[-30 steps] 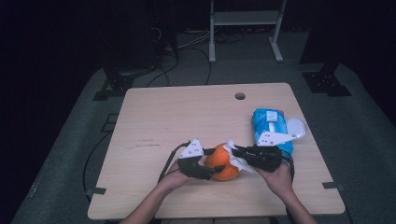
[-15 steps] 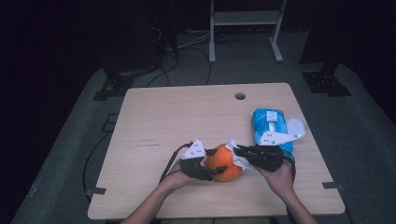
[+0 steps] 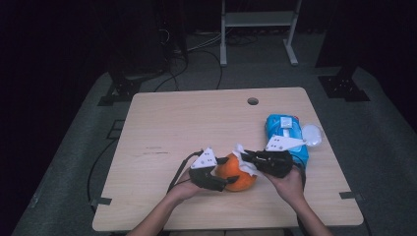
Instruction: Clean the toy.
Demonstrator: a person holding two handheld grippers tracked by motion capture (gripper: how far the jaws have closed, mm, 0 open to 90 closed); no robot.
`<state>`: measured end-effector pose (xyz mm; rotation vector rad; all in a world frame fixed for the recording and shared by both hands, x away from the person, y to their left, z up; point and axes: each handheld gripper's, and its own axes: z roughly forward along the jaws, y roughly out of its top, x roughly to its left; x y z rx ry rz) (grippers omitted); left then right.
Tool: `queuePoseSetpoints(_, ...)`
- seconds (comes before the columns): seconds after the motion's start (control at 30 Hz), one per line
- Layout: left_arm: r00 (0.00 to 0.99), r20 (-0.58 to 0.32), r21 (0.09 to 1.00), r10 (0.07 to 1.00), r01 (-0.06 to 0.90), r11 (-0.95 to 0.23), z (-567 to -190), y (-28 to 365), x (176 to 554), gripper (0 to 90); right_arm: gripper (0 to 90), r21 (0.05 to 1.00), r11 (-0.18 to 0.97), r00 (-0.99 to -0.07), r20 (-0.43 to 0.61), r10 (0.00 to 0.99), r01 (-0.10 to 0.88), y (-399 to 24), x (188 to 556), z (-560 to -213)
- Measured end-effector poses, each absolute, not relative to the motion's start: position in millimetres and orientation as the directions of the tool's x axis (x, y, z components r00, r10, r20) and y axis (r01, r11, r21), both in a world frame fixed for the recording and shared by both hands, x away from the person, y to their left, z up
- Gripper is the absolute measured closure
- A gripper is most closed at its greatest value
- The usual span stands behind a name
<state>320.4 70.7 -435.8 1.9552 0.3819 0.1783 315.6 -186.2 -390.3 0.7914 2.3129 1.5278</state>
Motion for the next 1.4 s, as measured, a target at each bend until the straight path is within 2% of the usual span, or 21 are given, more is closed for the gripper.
queuePoseSetpoints(0.17, 0.934, -0.059, 0.913, 0.351, 0.193, -0.36, -435.8, 74.1, 322.3, 29.8, 82.8, 0.89, 0.261, -0.771, 0.143, 0.62, 0.375, -210.9, 324.6, -404.7)
queuePoseSetpoints(0.3, 0.933, -0.067, 0.914, 0.354, 0.199, -0.353, -436.3, 75.1, 323.6, 29.6, 82.8, 0.876, 0.248, -0.762, 0.185, 0.621, 0.415, -219.6, 323.2, -414.4)
queuePoseSetpoints(0.6, 0.925, -0.077, 0.914, 0.371, 0.215, -0.345, -436.2, 73.8, 324.6, 29.4, 82.8, 0.9, 0.252, -0.805, 0.158, 0.571, 0.355, -205.1, 308.8, -398.8)
queuePoseSetpoints(0.8, 0.925, -0.073, 0.913, 0.374, 0.213, -0.349, -435.8, 71.2, 322.6, 29.3, 82.7, 0.907, 0.302, -0.842, 0.095, 0.531, 0.293, -182.9, 303.7, -391.3)
queuePoseSetpoints(1.0, 0.929, -0.069, 0.914, 0.363, 0.205, -0.349, -434.6, 70.9, 322.8, 29.3, 82.9, 0.905, 0.281, -0.819, 0.116, 0.562, 0.321, -193.7, 312.2, -393.7)
queuePoseSetpoints(1.1, 0.938, -0.052, 0.919, 0.343, 0.179, -0.352, -434.3, 70.7, 322.4, 26.3, 82.8, 0.901, 0.277, -0.815, 0.127, 0.565, 0.333, -199.4, 313.5, -396.0)
queuePoseSetpoints(1.17, 0.941, -0.033, 0.918, 0.337, 0.161, -0.362, -432.7, 71.2, 323.6, 20.5, 82.8, 0.9, 0.28, -0.813, 0.126, 0.569, 0.335, -200.6, 312.8, -396.5)
queuePoseSetpoints(1.27, 0.944, -0.056, 0.917, 0.326, 0.178, -0.358, -434.3, 75.2, 329.2, 13.6, 82.7, 0.899, 0.28, -0.807, 0.122, 0.578, 0.337, -204.1, 312.9, -396.4)
queuePoseSetpoints(1.4, 0.946, -0.081, 0.91, 0.315, 0.199, -0.363, -446.3, 74.8, 334.1, 9.8, 82.8, 0.898, 0.265, -0.801, 0.141, 0.582, 0.35, -208.6, 314.5, -398.3)
